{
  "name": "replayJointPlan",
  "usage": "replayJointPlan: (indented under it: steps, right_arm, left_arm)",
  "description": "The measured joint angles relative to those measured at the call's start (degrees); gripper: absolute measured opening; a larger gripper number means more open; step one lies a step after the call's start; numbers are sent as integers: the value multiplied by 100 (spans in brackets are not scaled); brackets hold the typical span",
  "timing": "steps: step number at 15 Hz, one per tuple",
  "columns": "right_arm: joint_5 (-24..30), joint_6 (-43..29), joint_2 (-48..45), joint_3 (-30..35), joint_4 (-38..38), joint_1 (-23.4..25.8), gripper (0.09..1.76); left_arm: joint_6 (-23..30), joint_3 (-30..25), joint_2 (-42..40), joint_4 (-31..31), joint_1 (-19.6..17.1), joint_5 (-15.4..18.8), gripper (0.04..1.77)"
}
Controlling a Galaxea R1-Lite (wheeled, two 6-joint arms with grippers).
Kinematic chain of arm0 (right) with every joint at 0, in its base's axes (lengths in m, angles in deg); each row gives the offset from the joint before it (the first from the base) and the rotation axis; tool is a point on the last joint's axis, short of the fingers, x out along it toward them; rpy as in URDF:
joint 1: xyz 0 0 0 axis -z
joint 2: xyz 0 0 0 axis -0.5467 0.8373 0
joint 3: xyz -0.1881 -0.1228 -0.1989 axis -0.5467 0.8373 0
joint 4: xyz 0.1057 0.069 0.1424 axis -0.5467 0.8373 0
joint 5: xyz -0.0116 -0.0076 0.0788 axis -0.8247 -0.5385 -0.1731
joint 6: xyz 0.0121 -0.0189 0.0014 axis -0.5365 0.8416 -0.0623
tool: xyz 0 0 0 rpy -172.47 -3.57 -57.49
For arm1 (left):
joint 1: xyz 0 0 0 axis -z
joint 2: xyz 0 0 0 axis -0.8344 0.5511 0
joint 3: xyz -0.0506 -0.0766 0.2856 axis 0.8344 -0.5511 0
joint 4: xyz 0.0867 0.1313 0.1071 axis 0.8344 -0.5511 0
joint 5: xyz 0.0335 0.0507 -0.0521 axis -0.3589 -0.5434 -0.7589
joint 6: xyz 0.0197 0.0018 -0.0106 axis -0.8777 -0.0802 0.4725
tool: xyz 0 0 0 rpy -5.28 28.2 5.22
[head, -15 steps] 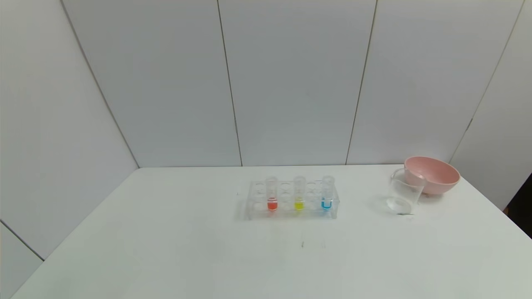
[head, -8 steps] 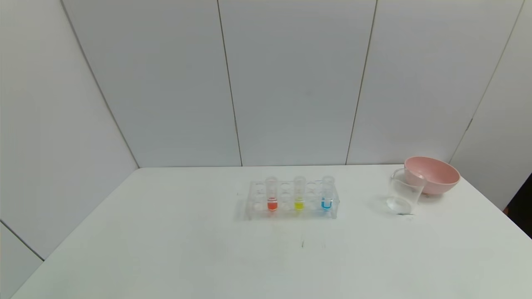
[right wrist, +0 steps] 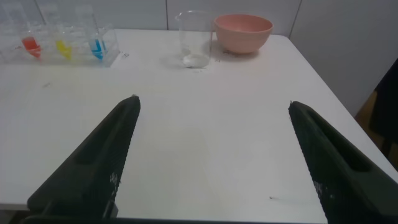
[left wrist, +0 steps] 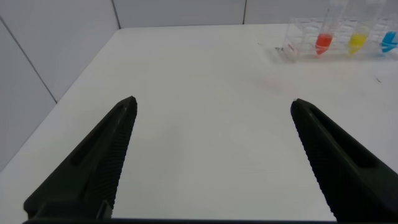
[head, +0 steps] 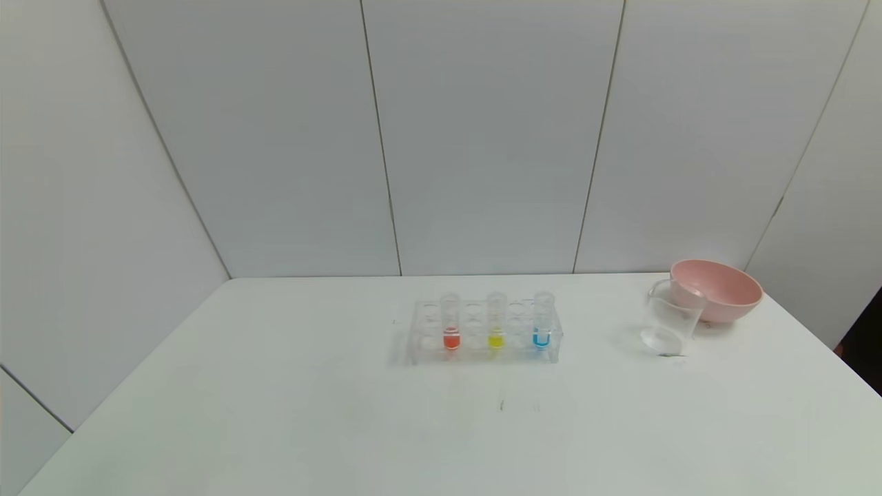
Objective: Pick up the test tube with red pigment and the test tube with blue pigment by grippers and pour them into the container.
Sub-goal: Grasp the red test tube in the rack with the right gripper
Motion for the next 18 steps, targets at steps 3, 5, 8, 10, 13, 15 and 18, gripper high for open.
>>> replayJointPlan:
  steps: [3,5,8,10,13,15,18]
  right_arm:
    - [-33,1,332,-356,6,13,171]
    - [-40,6,753,-670,-38,11,171]
    - [-27,-29,1626,-1101,-524,-4,171]
    - [-5,-39,2297,-1164,-1164,-9,171]
    - [57,-52,3466,-1089,-2081,-116,171]
    - [51,-111,4319,-1029,-2699,-278,171]
    - [-471,-162,5574,-916,-3912,-809,171]
  left_arm:
    - [0,0,0,0,0,0,176]
    - [-2,0,0,-2,0,0,176]
    - [0,0,0,0,0,0,176]
    - [-2,0,0,0,0,0,176]
    - [0,0,0,-2,0,0,176]
    - [0,0,0,0,0,0,176]
    - [-2,0,0,0,0,0,176]
